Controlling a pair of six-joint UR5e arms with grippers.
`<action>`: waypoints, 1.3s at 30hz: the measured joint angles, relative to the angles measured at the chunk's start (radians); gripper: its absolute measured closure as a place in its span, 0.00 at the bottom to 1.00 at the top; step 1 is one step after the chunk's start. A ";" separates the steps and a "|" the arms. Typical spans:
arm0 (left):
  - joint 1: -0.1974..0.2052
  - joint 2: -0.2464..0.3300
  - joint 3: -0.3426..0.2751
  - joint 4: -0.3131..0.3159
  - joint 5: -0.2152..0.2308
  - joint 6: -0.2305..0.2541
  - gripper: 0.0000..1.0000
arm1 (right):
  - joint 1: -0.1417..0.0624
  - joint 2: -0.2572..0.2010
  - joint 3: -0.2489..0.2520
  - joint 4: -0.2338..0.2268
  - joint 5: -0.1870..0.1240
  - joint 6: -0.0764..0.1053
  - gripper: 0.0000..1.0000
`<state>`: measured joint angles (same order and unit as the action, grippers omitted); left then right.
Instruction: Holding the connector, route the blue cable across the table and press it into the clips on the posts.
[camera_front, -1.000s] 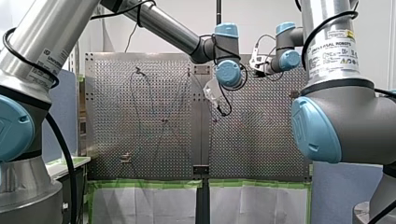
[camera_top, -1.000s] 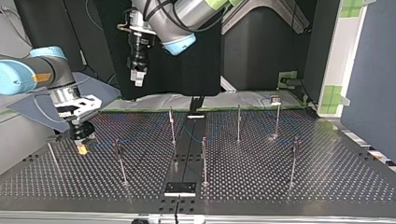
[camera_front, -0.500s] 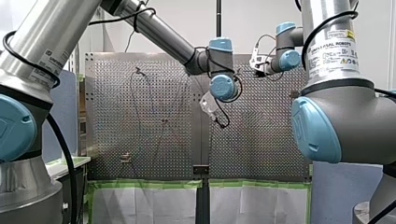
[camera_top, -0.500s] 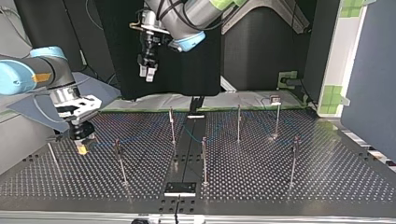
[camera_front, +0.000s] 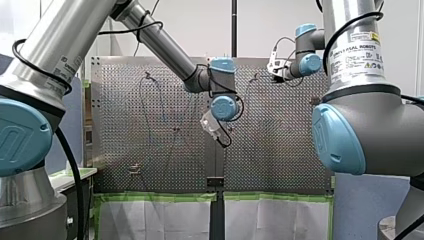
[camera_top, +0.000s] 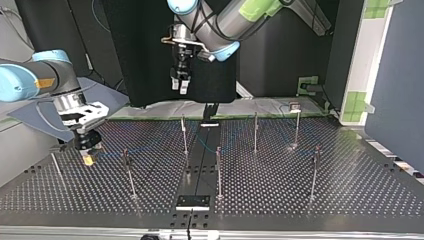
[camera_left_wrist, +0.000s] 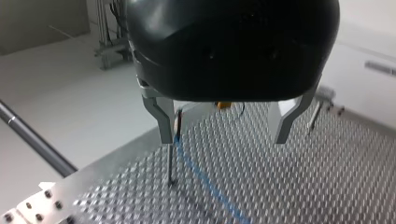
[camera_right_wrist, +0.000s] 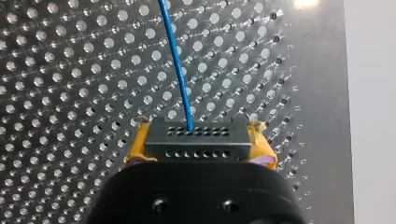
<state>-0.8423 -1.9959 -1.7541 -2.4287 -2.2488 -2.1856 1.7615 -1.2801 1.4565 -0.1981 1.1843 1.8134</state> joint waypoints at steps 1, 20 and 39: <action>0.008 0.000 -0.008 0.008 0.000 0.007 0.02 | 0.000 0.000 0.000 0.000 0.000 0.000 1.00; 0.184 0.001 -0.184 0.184 0.045 0.183 0.02 | 0.004 0.001 0.000 0.002 -0.008 -0.001 1.00; 0.344 0.001 -0.344 0.344 0.046 0.343 0.02 | 0.009 0.001 0.000 0.004 -0.009 -0.004 1.00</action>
<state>-0.4987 -1.9951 -2.0979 -2.0849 -2.2032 -1.8422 1.7702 -1.2793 1.4565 -0.1946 1.1753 1.8095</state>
